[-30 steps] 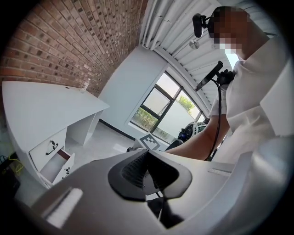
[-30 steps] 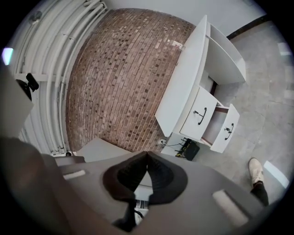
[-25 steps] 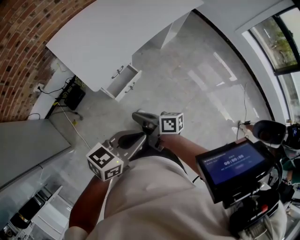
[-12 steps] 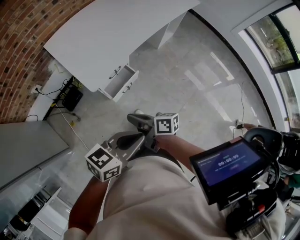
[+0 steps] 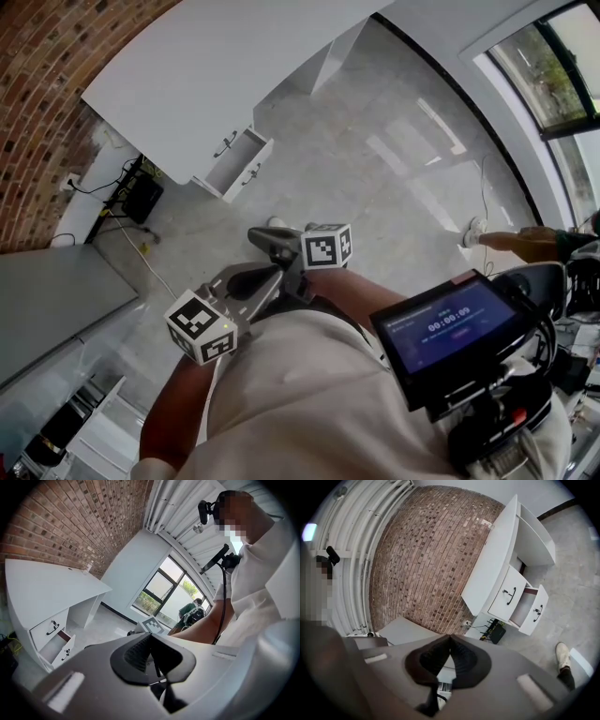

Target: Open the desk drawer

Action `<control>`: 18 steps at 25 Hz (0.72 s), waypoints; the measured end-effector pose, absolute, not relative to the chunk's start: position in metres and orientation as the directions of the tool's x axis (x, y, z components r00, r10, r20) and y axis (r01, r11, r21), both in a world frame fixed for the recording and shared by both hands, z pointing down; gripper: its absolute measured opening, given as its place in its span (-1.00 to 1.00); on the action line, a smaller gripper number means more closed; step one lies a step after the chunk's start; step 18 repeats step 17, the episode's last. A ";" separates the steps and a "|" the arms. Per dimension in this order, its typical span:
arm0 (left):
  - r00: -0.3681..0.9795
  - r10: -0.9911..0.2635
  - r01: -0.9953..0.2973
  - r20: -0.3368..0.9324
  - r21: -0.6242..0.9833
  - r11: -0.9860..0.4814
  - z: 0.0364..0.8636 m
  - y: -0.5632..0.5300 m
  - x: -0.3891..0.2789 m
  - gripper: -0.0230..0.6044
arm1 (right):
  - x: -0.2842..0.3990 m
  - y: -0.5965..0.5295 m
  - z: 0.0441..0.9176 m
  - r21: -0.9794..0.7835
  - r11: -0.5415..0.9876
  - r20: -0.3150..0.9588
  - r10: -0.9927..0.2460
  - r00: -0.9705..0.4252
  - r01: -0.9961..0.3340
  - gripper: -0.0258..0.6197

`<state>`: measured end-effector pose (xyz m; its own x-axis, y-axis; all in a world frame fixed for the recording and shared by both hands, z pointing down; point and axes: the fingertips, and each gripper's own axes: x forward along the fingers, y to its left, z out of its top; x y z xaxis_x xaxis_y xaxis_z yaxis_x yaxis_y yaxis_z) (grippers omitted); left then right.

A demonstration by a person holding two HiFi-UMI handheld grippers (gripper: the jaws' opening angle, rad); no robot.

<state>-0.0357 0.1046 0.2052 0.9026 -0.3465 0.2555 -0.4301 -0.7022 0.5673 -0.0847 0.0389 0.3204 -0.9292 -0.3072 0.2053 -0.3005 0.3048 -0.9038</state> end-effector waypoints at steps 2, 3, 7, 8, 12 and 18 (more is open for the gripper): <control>0.904 -0.347 -0.427 0.249 0.567 -0.704 0.205 0.104 -0.034 -0.91 | -0.085 0.040 0.321 -0.906 0.301 0.202 -0.307 -0.930 -0.296 -0.91; 0.905 -0.347 -0.425 0.246 0.567 -0.706 0.204 0.104 -0.034 -0.91 | -0.085 0.041 0.321 -0.909 0.299 0.196 -0.306 -0.932 -0.290 -0.91; 0.906 -0.347 -0.422 0.241 0.571 -0.705 0.204 0.105 -0.033 -0.91 | -0.084 0.041 0.323 -0.908 0.300 0.200 -0.305 -0.931 -0.293 -0.91; 0.906 -0.347 -0.421 0.241 0.571 -0.704 0.204 0.105 -0.033 -0.91 | -0.084 0.041 0.323 -0.908 0.300 0.198 -0.305 -0.931 -0.291 -0.91; 0.908 -0.346 -0.418 0.237 0.569 -0.708 0.203 0.105 -0.032 -0.91 | -0.083 0.041 0.323 -0.910 0.298 0.194 -0.306 -0.932 -0.288 -0.91; 0.907 -0.352 -0.419 0.230 0.564 -0.711 0.200 0.105 -0.035 -0.91 | -0.086 0.043 0.322 -0.909 0.299 0.197 -0.302 -0.933 -0.289 -0.91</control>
